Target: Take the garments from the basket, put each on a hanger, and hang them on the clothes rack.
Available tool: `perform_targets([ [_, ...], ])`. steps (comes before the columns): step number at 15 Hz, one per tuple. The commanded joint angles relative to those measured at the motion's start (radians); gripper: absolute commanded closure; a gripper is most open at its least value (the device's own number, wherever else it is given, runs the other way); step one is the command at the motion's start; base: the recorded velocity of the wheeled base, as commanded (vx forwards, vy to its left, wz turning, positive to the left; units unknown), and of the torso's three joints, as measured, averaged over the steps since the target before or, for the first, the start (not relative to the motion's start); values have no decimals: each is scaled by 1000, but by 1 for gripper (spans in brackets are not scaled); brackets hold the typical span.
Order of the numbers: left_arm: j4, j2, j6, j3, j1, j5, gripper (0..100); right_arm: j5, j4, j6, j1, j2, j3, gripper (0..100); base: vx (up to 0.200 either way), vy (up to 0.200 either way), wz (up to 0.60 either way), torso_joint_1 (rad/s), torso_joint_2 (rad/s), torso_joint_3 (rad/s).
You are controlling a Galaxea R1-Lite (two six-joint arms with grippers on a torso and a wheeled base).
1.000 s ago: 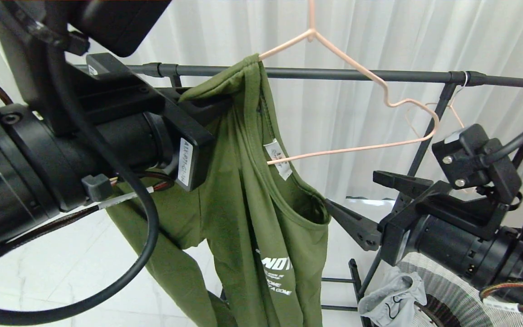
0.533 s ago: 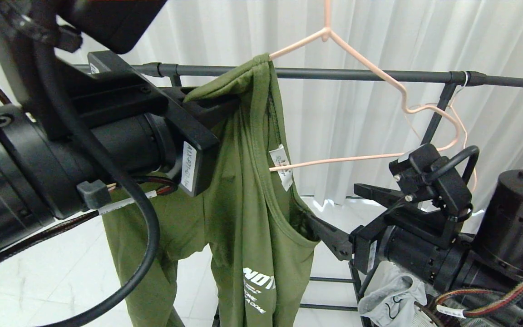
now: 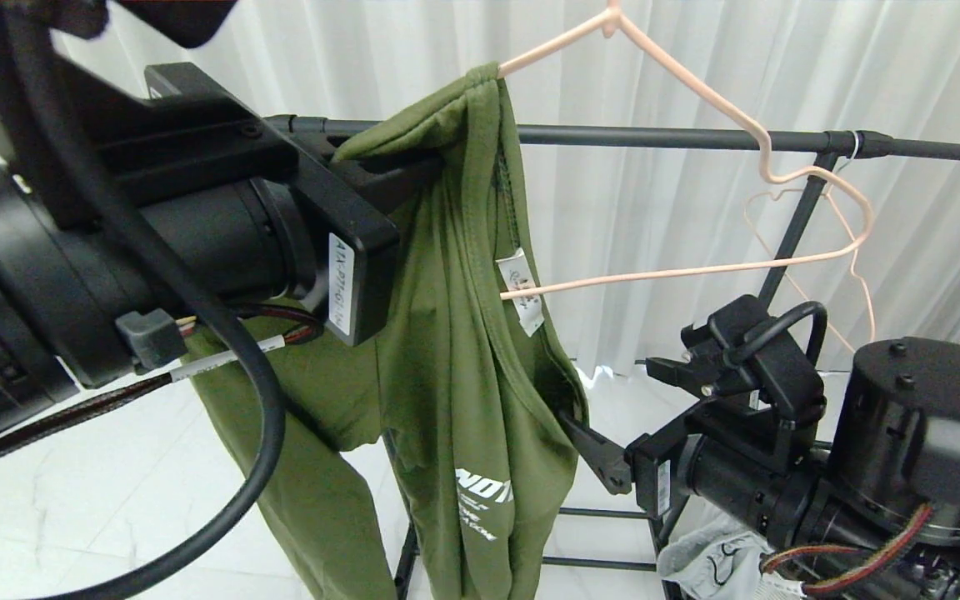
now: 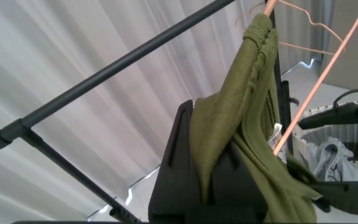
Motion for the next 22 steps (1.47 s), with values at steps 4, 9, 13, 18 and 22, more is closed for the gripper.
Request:
perform_targets([
  [4, -1, -9, 3, 14, 40, 22, 100, -44, 1, -9, -95, -60, 102, 0, 0, 0, 0, 0, 0, 0],
  [9, -1, -12, 14, 37, 55, 44, 100, -1, 1, -88, -374, -187, 130, 0, 0, 0, 0, 0, 0, 0],
  [13, -1, -35, 20, 86, 55, 44, 100, 82, 1, -117, -545, -247, 122, 0, 0, 0, 0, 0, 0, 0],
  [18, -1, -48, 26, 159, 57, 44, 100, 123, 64, -125, -620, -318, -12, 0, 0, 0, 0, 0, 0, 0],
  [22, -3, -41, 72, 192, 95, 47, 100, 182, 232, -131, -611, -443, -79, 0, 0, 0, 0, 0, 0, 0],
])
